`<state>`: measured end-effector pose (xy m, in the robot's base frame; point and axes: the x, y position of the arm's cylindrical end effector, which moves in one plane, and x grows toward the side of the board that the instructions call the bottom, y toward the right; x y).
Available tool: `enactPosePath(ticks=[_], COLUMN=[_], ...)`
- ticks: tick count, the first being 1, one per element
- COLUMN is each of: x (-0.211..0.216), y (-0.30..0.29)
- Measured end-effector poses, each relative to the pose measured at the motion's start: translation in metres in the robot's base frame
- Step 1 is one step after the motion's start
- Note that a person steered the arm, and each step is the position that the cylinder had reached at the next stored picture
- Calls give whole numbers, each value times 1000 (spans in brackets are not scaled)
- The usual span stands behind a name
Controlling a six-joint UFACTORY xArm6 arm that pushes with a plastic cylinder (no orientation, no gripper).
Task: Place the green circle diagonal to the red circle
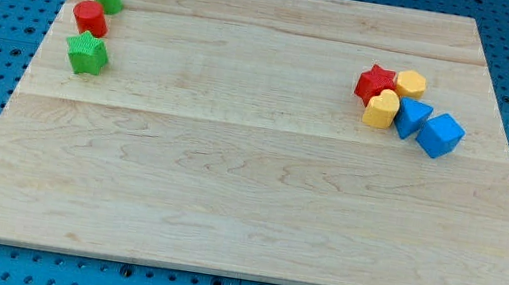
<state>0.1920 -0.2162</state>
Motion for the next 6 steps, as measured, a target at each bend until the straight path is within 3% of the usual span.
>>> enactPosePath(ticks=[1, 4, 6], x=[14, 136, 91], y=[-46, 73, 29])
